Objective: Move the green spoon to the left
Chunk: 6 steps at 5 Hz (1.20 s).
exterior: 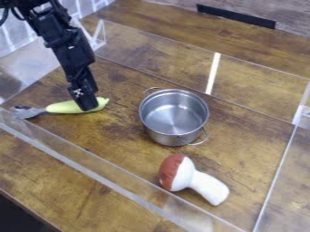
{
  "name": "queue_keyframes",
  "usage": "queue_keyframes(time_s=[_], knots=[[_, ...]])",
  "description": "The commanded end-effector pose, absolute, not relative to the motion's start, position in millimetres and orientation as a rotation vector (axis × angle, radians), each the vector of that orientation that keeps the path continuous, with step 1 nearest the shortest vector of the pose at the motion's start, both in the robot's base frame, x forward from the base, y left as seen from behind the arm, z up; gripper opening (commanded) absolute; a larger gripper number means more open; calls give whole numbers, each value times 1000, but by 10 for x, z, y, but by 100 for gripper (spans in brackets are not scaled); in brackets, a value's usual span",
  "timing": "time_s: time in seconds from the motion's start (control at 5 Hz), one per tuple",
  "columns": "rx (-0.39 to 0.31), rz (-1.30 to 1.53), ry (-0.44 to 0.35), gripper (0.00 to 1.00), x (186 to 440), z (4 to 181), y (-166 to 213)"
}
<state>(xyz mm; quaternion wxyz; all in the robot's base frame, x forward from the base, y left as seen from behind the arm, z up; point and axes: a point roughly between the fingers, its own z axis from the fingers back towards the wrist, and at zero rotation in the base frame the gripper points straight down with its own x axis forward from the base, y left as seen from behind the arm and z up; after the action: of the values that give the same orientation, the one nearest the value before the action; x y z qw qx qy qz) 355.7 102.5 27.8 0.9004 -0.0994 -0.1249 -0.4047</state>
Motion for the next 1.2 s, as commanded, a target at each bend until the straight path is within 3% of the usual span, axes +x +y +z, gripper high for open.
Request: queue_keyframes(time_s=[0.0,0.8,1.0], knots=[[-190,-897,-287,0,3612,387,1021],[-268,-894,-205,0,3472,980,1039],[-295,-941,-193,100,3347,860,1055]])
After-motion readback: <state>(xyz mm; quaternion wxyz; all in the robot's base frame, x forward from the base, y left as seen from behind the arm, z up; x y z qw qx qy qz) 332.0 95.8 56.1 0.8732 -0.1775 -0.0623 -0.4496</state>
